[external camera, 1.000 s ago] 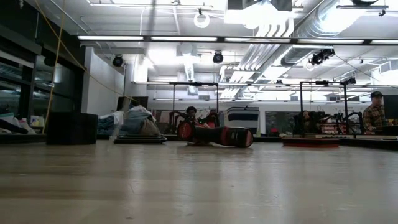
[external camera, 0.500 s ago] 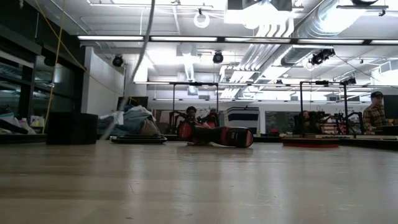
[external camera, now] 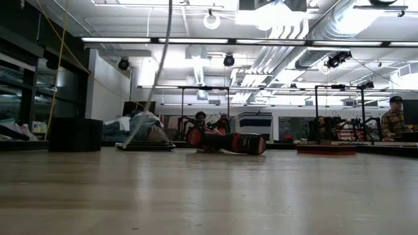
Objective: Coil cords
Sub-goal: Coil the white cable wire into the black spool
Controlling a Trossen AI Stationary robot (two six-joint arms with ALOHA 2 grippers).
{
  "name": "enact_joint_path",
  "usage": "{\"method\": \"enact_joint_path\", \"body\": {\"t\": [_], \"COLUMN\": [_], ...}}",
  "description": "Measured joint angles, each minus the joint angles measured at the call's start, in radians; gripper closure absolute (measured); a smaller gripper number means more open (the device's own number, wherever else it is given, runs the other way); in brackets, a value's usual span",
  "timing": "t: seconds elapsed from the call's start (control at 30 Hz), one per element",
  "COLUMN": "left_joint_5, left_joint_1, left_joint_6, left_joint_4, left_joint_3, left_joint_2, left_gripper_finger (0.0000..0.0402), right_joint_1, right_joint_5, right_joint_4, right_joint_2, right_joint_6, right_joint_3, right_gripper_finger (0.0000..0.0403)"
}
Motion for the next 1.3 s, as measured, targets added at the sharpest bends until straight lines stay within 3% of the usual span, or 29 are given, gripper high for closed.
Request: {"method": "enact_joint_path", "body": {"t": [0.23, 0.47, 0.63, 0.93, 1.3], "left_joint_5": [-0.049, -0.033, -0.037, -0.145, -0.137], "left_joint_1": [0.020, 0.074, 0.073, 0.092, 0.047], "left_joint_6": [-0.038, -0.394, -0.570, -0.614, -0.756], "left_joint_4": [0.013, 0.064, 0.040, 0.086, 0.139], "left_joint_3": [-0.001, 0.000, -0.001, 0.000, 0.000], "left_joint_2": [0.039, 0.101, 0.133, 0.156, 0.178], "left_gripper_finger": [0.0401, 0.0401, 0.0401, 0.0401, 0.0401], "right_joint_1": [0.032, 0.031, 0.031, 0.047, 0.045], "right_joint_5": [0.003, 0.098, 0.110, 0.095, 0.152], "right_joint_4": [0.118, 0.147, 0.124, 0.023, 0.107], "right_joint_2": [0.026, 0.035, 0.042, 0.100, 0.135], "right_joint_6": [-0.055, -0.113, -0.191, -0.255, -0.349], "right_joint_3": [0.000, 0.000, 0.087, 0.199, 0.211], "right_gripper_finger": [0.0399, 0.0401, 0.0402, 0.0402, 0.0403]}}
